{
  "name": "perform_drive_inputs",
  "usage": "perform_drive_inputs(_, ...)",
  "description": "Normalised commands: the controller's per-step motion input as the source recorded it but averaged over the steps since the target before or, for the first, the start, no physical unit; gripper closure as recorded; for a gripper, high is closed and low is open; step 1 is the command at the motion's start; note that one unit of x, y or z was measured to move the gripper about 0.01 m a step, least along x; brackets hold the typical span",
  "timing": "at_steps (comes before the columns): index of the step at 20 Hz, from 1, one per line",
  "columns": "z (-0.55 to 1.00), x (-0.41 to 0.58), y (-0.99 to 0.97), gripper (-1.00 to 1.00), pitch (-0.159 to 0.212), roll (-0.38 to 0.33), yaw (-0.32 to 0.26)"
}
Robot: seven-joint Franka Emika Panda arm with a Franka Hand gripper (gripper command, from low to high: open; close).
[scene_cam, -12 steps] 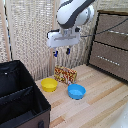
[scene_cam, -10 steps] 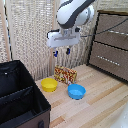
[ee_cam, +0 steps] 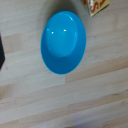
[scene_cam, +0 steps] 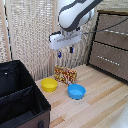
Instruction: Kindly move your gripper toward the top drawer's handle. With caution, hold the handle robustly using your gripper and pull open the top drawer. Let the handle go. Relocate your gripper to the bowl placed in the background. Gently hold the bowl using your gripper. Bring the gripper and the bowl to the ajar drawer. Softly release the bowl into it.
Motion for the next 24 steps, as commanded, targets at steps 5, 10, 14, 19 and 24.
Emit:
perform_drive_inputs(5, 0.0, -0.111, -0.18, -1.0, 0.0, -0.361, 0.137)
perform_drive_inputs(10, 0.0, -0.069, -0.18, -1.0, 0.0, -0.369, 0.125)
perform_drive_inputs(14, 0.0, -0.072, -0.18, -1.0, -0.002, -0.367, 0.129)
perform_drive_inputs(19, 0.03, -0.045, -0.15, -1.0, -0.008, -0.353, 0.133)
perform_drive_inputs(24, 0.18, -0.03, -0.09, -1.0, 0.0, -0.314, 0.142)
